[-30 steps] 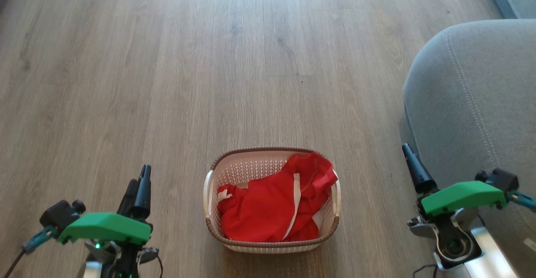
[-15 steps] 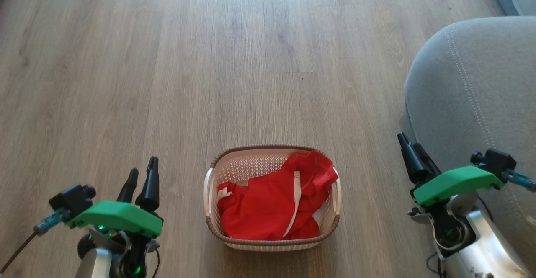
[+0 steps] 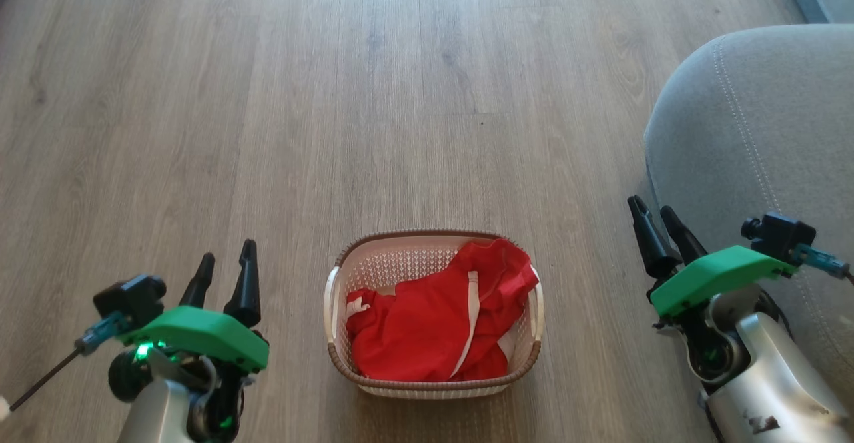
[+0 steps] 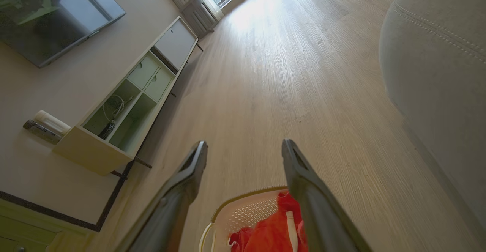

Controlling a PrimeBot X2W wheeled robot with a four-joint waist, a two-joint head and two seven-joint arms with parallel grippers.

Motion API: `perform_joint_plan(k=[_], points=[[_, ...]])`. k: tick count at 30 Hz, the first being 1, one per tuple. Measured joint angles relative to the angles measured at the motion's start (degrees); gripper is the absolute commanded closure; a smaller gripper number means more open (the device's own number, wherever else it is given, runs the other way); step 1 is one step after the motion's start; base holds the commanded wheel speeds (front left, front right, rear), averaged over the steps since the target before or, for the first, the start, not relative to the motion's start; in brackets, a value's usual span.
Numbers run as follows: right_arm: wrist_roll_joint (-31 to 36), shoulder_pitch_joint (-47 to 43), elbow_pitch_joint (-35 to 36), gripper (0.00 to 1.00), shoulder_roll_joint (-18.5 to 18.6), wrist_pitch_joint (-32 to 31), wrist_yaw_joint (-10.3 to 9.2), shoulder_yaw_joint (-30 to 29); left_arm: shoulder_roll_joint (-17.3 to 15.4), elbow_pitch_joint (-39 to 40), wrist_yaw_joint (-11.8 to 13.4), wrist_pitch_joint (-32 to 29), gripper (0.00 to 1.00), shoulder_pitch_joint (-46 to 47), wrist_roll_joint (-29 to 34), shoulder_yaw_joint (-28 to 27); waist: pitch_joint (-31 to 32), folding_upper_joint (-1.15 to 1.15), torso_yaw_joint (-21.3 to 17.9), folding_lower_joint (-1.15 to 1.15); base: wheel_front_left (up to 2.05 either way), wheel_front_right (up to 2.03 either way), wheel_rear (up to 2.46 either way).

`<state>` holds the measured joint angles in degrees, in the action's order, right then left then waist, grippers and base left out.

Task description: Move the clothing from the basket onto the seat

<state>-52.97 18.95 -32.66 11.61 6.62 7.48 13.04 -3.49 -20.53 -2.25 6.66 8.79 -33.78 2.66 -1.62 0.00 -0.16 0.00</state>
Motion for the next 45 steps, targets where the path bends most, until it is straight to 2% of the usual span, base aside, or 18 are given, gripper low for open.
perform_joint_plan(k=[18,31,45], points=[[11.25,4.66,-3.14,0.00,2.05,2.98,0.01,2.15,-1.70,1.68,5.00,3.05,0.00,2.81,13.50,3.37,-0.76,0.00,0.12,0.00,0.00,0.00,0.00],[19.09,7.64,-4.77,0.00,3.20,5.02,0.01,2.47,-2.42,2.26,6.70,5.10,0.00,3.21,21.25,4.98,-1.09,0.00,-0.14,0.00,0.00,0.00,0.00],[27.62,11.79,-5.54,0.00,5.20,7.32,0.01,2.66,-2.50,2.59,10.46,7.17,0.00,5.53,31.25,6.46,-3.49,0.00,-0.49,0.00,0.00,0.00,0.00]])
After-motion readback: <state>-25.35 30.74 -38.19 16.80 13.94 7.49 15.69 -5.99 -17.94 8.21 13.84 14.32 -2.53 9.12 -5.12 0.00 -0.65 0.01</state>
